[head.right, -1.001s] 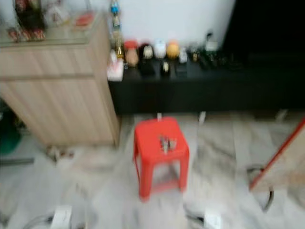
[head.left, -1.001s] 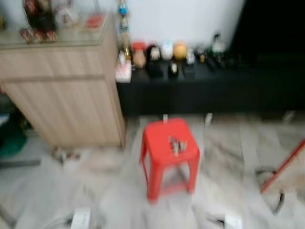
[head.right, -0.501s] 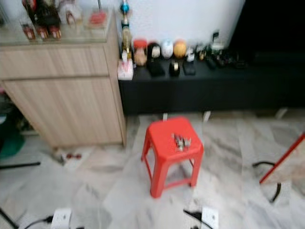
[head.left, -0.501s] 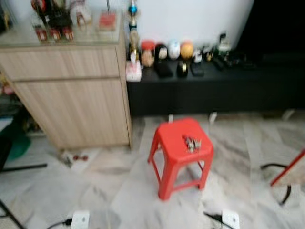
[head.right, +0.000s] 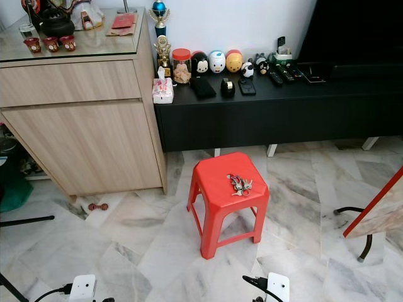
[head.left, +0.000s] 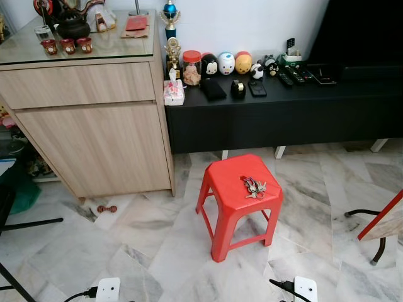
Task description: Hang keys on a hook
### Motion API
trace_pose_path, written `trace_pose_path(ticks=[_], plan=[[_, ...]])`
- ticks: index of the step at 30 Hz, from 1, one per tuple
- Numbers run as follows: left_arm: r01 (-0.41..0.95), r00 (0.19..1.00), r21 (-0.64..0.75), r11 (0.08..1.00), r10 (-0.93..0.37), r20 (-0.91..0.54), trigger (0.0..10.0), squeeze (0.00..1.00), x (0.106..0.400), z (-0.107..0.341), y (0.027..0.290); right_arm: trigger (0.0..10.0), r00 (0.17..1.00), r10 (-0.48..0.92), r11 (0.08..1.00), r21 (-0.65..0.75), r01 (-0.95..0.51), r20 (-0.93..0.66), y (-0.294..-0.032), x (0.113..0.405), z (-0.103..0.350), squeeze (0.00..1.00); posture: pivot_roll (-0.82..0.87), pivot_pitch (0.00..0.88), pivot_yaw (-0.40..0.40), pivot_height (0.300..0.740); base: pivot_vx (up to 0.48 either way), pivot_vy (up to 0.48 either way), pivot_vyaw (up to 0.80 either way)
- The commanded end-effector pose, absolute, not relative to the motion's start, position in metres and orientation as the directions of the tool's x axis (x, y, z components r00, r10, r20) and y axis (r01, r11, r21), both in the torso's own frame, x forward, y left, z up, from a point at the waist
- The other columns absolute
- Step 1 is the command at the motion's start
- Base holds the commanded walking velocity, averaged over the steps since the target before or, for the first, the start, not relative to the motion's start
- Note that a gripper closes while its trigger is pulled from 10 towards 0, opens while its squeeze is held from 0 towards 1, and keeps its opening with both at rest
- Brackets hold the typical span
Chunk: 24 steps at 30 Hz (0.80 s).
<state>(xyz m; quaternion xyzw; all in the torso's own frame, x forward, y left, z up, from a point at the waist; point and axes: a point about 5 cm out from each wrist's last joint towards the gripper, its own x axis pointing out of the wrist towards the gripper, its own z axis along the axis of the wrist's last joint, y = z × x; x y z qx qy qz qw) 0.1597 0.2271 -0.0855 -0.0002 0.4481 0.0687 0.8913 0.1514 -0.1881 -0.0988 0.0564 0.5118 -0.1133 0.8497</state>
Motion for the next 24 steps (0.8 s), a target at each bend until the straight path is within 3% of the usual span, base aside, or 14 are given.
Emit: trace_pose_path(ticks=[1,24], plan=[[-0.125,0.584,0.055,0.991,0.118,-0.803,10.0,0.00,0.1574,-0.0868,0.2257,10.0,0.458,-0.136,0.974,-0.033,0.224,-0.878,-0.1906,0.1538,-0.0975,0.00,-0.03,0.000,-0.014,0.740,0.285,0.000,0.00],[-0.113,0.585,0.054,0.992,0.110,-0.803,10.0,0.00,0.1576,-0.0869,0.2245,10.0,0.456,-0.135,0.975,-0.035,0.221,-0.880,-0.1907,0.1525,-0.0980,0.00,-0.04,0.000,-0.018,0.740,0.303,0.000,0.00]])
